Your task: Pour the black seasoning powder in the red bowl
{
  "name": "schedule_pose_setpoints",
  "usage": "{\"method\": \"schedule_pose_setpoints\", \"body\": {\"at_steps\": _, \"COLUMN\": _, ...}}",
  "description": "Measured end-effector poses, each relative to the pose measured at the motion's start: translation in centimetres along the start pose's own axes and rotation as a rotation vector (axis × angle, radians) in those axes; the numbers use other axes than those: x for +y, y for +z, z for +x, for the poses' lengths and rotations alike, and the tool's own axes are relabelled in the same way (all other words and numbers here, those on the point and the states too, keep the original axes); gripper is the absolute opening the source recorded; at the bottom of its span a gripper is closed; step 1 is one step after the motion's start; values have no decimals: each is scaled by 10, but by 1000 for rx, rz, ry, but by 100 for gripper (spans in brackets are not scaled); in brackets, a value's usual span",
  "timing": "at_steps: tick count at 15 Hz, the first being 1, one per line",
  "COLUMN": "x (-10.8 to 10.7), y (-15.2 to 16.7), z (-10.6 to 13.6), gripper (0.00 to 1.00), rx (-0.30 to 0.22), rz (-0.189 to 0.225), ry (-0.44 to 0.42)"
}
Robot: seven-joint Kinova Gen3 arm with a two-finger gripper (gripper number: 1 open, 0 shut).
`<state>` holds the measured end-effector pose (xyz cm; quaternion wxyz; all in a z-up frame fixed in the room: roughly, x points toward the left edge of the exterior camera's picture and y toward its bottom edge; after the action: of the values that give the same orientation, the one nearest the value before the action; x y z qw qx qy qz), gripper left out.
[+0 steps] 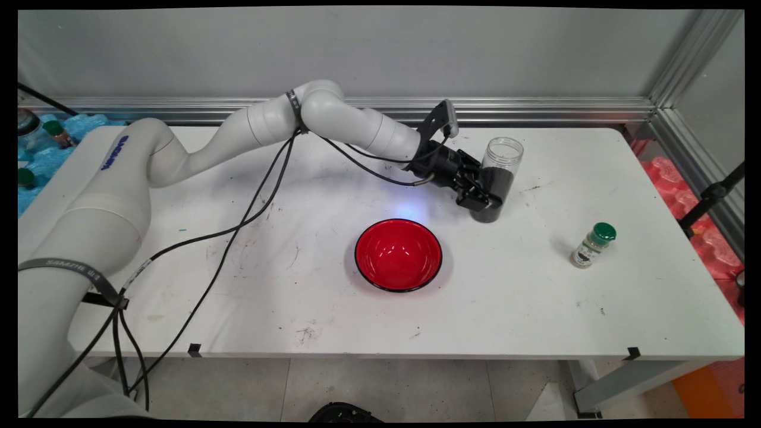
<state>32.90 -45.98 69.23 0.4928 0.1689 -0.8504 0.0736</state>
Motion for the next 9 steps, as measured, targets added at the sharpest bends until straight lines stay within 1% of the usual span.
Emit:
{"method": "schedule_pose_setpoints", "body": {"at_steps": 5, "x": 1, "y": -4, "z": 1, "gripper": 0, "rx": -1, "rz": -1, "ry": -3}}
{"method": "schedule_pose_setpoints", "body": {"at_steps": 9, "x": 2, "y": -10, "z": 4, "gripper": 0, "rx": 8, "rz": 7, "ry": -11}}
